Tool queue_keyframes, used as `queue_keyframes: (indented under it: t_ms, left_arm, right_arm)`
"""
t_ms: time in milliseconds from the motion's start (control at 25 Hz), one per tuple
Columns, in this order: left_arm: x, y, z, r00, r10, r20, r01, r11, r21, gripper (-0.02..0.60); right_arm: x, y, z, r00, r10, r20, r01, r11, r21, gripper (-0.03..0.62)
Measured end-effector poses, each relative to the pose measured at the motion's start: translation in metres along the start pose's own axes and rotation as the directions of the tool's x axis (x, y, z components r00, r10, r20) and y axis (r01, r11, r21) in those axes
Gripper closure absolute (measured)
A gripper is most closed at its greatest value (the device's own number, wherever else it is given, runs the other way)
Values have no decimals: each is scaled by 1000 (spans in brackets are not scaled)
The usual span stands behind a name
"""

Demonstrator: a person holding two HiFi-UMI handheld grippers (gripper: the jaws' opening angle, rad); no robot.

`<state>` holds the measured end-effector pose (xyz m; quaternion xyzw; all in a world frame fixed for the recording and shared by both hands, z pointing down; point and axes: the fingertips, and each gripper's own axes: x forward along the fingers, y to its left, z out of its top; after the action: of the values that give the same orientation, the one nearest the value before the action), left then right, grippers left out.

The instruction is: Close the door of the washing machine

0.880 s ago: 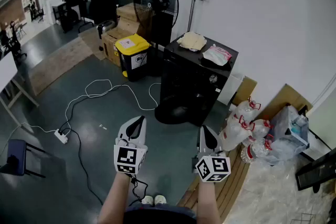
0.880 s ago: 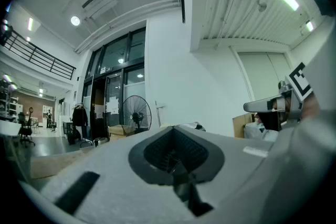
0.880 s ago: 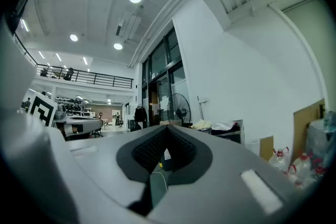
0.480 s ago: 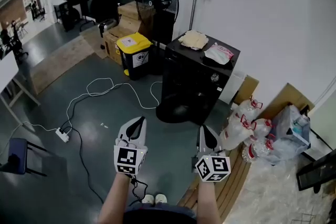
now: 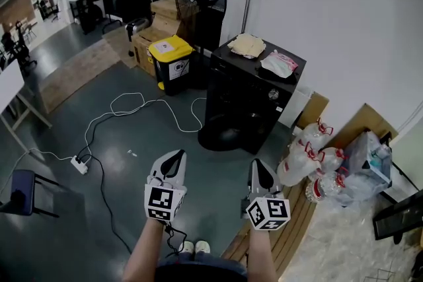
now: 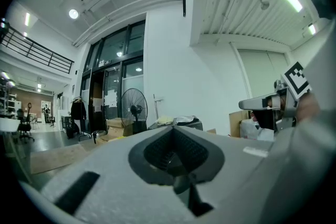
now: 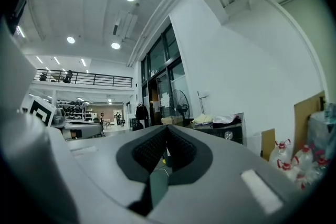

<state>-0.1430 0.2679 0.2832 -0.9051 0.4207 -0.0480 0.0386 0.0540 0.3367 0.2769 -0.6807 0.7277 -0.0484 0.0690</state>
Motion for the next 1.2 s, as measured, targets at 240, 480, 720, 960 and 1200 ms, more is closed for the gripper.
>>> queue_keyframes:
  t_ms: [240, 480, 720, 960, 1200]
  left_arm:
    - [1, -2, -5, 999, -36, 5, 36, 998, -48, 527]
    - [6, -1, -11, 998, -57, 12, 58, 996, -63, 397]
    - [21, -3, -13, 998, -61, -7, 61, 997, -55, 345]
    - [31, -5, -30, 999, -45, -3, 45, 995, -86, 339]
    - [63, 7, -36, 999, -40, -9, 39, 994, -106, 337]
  right_arm:
    - [2, 2, -1, 1000, 18, -7, -18, 1000, -7, 582]
    - [8, -5, -5, 1000, 19, -9, -19, 1000, -5, 582]
    - [22, -17, -7, 999, 32, -21, -32, 999, 9, 582]
    - [38, -29, -19, 998, 58, -21, -57, 998, 11, 582]
    - [66, -50, -28, 998, 47, -47, -46, 999, 12, 582]
